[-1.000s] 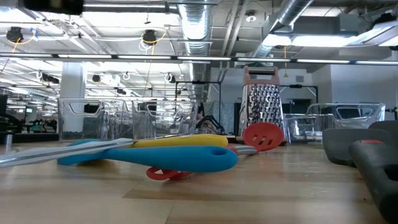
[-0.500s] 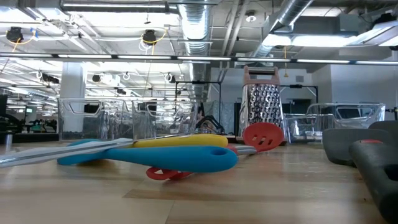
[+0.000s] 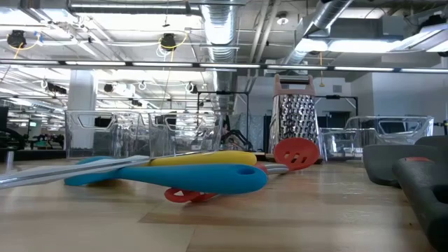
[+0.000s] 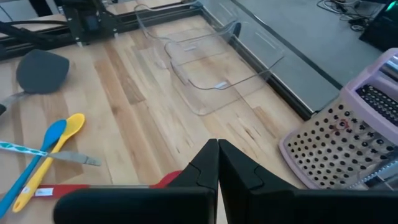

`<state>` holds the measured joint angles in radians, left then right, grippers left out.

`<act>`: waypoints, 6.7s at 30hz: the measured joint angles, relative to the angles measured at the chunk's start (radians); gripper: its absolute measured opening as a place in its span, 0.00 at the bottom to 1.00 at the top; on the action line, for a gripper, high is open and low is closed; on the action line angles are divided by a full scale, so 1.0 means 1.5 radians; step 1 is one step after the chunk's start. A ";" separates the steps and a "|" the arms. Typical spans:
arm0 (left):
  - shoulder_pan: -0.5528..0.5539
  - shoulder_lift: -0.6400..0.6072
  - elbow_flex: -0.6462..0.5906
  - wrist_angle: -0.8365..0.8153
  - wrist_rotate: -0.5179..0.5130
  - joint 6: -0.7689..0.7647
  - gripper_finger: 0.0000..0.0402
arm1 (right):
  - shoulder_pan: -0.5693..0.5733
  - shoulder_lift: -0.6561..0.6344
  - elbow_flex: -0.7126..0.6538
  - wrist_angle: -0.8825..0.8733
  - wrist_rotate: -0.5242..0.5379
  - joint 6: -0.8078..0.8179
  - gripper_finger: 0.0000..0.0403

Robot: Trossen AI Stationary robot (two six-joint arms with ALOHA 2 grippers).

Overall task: Pick & Place Kitchen Items
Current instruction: Put the blue table knife into the right transparent bin

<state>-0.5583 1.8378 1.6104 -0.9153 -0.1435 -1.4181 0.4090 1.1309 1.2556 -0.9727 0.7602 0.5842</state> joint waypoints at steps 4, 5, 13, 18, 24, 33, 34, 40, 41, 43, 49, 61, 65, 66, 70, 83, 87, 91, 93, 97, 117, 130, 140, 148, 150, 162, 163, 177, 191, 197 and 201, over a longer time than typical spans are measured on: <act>0.000 0.007 0.000 -0.019 0.043 -0.021 0.00 | -0.008 0.000 0.000 -0.006 0.000 0.000 0.00; 0.000 0.008 -0.002 -0.020 0.043 -0.021 0.00 | -0.009 0.000 0.000 -0.009 0.000 0.000 0.00; 0.006 0.012 -0.003 -0.029 0.026 -0.015 0.01 | -0.013 0.000 0.000 -0.020 0.000 -0.003 0.00; 0.006 0.012 -0.003 -0.028 0.019 -0.003 0.01 | -0.013 0.000 0.000 -0.020 0.000 -0.007 0.00; 0.006 0.012 -0.012 -0.023 0.014 -0.001 0.06 | -0.013 0.000 0.000 -0.020 0.000 -0.007 0.00; 0.005 0.012 -0.100 0.061 0.013 -0.008 0.24 | -0.013 0.000 0.000 -0.021 0.000 -0.007 0.00; 0.005 0.012 -0.110 0.080 0.013 -0.008 0.26 | -0.013 0.000 0.000 -0.022 0.000 -0.006 0.00; 0.005 0.012 -0.159 0.136 0.035 -0.008 0.33 | -0.013 0.000 0.000 -0.026 0.000 -0.005 0.00; 0.005 0.013 -0.165 0.132 0.042 -0.008 0.34 | -0.013 0.000 0.000 -0.026 0.000 -0.005 0.00; 0.005 0.013 -0.176 0.140 0.053 -0.011 0.36 | -0.013 0.000 0.000 -0.026 0.000 -0.005 0.00; 0.005 0.012 -0.216 0.193 0.061 -0.020 0.39 | -0.013 0.000 0.000 -0.026 0.000 -0.005 0.00; 0.002 0.012 -0.275 0.253 0.060 -0.020 0.40 | -0.012 0.000 0.000 -0.026 0.000 -0.006 0.00; 0.002 0.012 -0.289 0.270 0.057 -0.020 0.40 | -0.012 0.000 0.000 -0.026 0.000 -0.006 0.00; 0.003 0.012 -0.292 0.275 0.053 -0.020 0.40 | -0.012 0.000 0.000 -0.026 0.000 -0.006 0.00; 0.003 0.012 -0.314 0.327 0.032 -0.020 0.40 | -0.013 0.000 0.000 -0.026 0.000 -0.006 0.00; 0.004 0.012 -0.363 0.377 0.012 -0.020 0.40 | -0.013 0.000 0.000 -0.027 0.000 -0.006 0.00; 0.007 0.016 -0.364 0.385 0.009 -0.020 0.40 | -0.013 0.000 0.000 -0.027 0.000 -0.006 0.00; 0.007 0.026 -0.363 0.397 -0.010 -0.020 0.40 | -0.013 0.000 0.000 -0.027 0.000 -0.006 0.00; 0.006 0.026 -0.363 0.400 -0.016 -0.020 0.40 | -0.013 0.000 0.000 -0.026 0.000 -0.006 0.00; 0.006 0.027 -0.363 0.402 -0.027 -0.019 0.39 | -0.013 0.000 0.000 -0.026 0.000 -0.006 0.00; -0.004 0.029 -0.364 0.419 -0.025 -0.018 0.01 | -0.013 0.000 0.000 -0.025 0.000 -0.005 0.00; -0.018 -0.003 -0.365 0.413 -0.041 -0.014 0.01 | -0.012 0.000 0.000 -0.026 -0.001 -0.007 0.00; -0.017 -0.130 -0.365 0.397 -0.128 0.049 0.01 | -0.013 -0.018 0.000 -0.021 -0.067 -0.034 0.00; -0.010 -0.250 -0.364 0.388 -0.358 0.152 0.01 | -0.013 -0.075 0.000 0.075 -0.102 -0.040 0.00; 0.002 -0.269 -0.364 0.390 -0.408 0.188 0.01 | -0.013 -0.085 0.000 0.108 -0.106 -0.043 0.00; 0.129 -0.297 -0.364 0.632 -0.483 0.517 0.01 | -0.048 -0.052 0.000 0.282 -0.194 -0.146 0.00; 0.135 -0.294 -0.364 0.657 -0.499 0.550 0.01 | -0.054 -0.046 0.000 0.293 -0.193 -0.141 0.00; 0.170 -0.272 -0.364 0.736 -0.550 0.651 0.01 | -0.163 0.078 0.000 0.517 -0.279 -0.145 0.22; 0.197 -0.197 -0.355 0.862 -0.531 0.699 0.01 | -0.189 0.124 0.000 0.596 -0.282 -0.152 0.53; 0.214 -0.151 -0.276 0.865 -0.480 0.764 0.01 | -0.189 0.124 0.000 0.586 -0.282 -0.164 0.52; 0.224 -0.121 -0.239 0.861 -0.451 0.799 0.01 | -0.189 0.119 0.000 0.567 -0.283 -0.180 0.49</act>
<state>-0.2226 1.6570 1.2521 0.3767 -0.8207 -0.2188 0.1257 1.3092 1.2552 -0.1220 0.3359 0.3148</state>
